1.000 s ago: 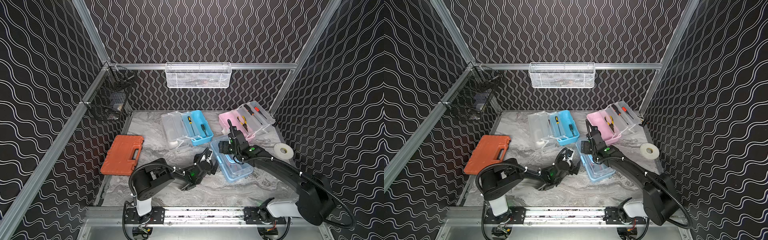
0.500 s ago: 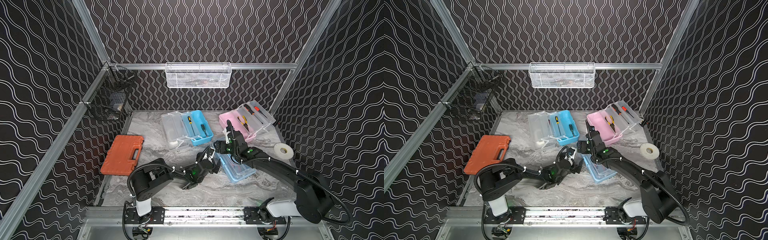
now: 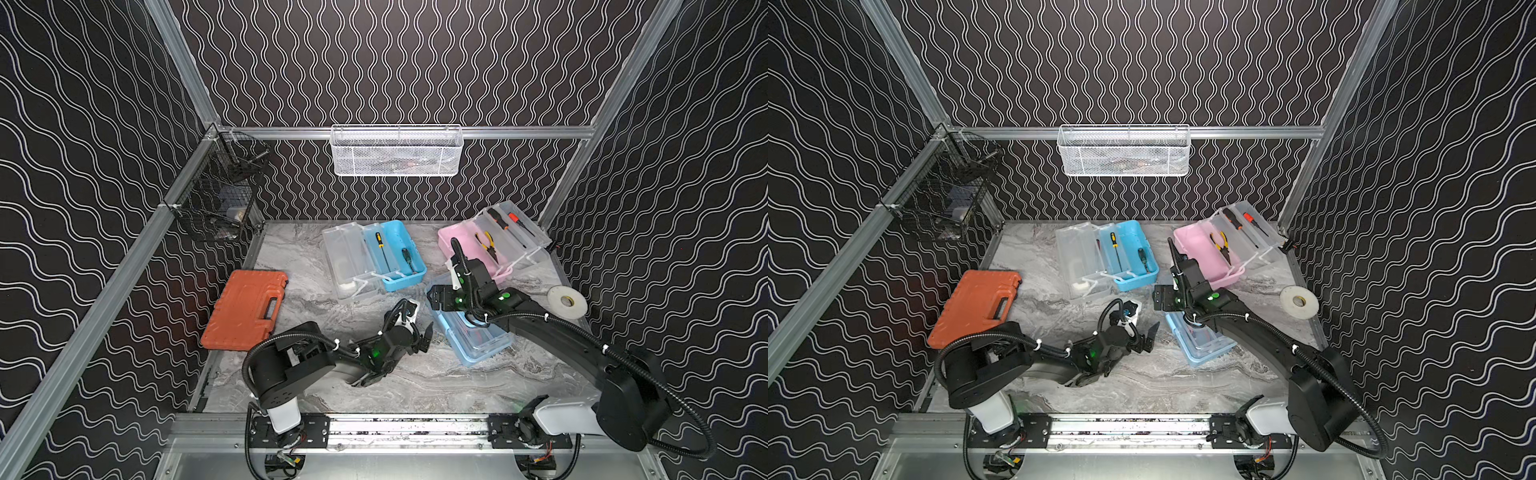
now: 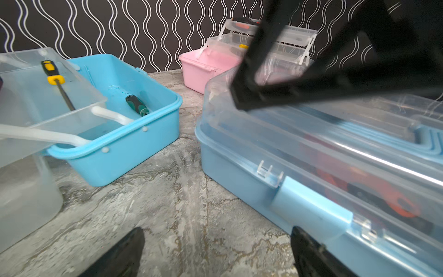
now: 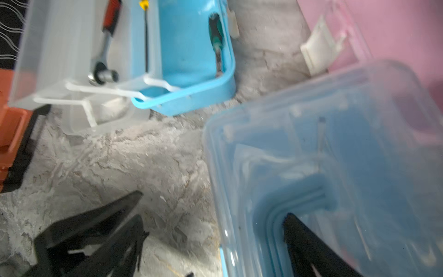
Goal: Close toolboxes
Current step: Move the toolbox to the center of the board.
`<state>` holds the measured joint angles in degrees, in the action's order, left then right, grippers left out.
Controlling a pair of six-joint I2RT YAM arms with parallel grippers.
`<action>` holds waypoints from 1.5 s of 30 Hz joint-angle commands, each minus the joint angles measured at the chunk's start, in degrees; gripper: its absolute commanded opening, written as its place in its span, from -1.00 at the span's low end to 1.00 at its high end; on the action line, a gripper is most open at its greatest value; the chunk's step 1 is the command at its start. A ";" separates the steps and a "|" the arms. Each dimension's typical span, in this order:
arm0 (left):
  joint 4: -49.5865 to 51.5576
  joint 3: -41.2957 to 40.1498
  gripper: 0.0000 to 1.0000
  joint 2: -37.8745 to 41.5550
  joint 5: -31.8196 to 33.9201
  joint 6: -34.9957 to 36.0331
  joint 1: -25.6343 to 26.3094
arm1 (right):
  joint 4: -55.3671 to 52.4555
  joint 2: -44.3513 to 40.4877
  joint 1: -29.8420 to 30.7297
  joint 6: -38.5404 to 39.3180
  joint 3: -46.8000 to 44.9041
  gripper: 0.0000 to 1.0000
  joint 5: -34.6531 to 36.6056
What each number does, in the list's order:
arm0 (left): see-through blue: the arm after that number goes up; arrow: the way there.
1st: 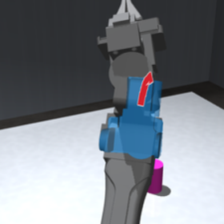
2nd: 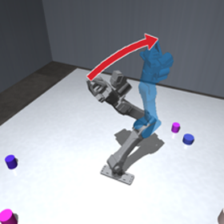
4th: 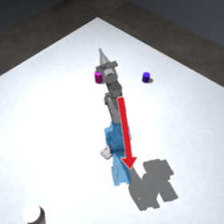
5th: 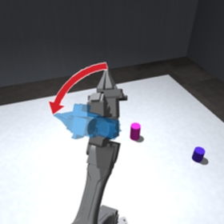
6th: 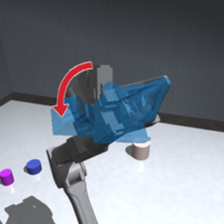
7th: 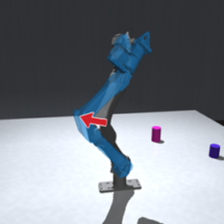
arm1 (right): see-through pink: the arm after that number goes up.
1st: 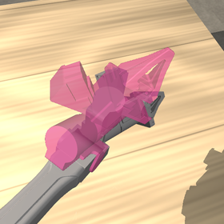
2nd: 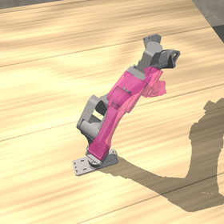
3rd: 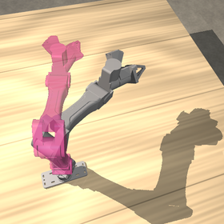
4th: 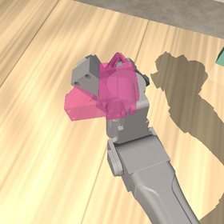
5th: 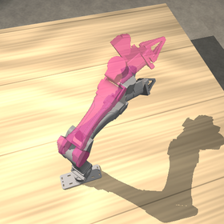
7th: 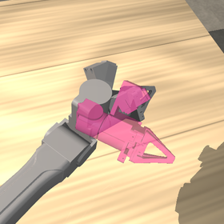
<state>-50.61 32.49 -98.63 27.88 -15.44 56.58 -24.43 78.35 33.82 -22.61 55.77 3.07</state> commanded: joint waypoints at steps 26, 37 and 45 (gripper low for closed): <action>21.96 -7.50 0.98 22.52 8.80 -5.06 -2.00 | -18.86 16.06 2.04 8.39 27.60 0.88 10.67; 38.66 -6.55 0.98 34.45 8.59 -8.79 -10.98 | -17.75 30.37 2.04 12.36 33.36 0.87 20.31; 43.12 -3.23 0.98 34.05 7.10 -9.09 -15.73 | -18.46 33.54 2.21 11.42 28.50 0.86 29.03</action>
<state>-9.15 28.51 -64.25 35.24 -24.05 41.45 -34.81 111.53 36.01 -8.95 87.05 30.85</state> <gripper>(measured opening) 0.991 0.928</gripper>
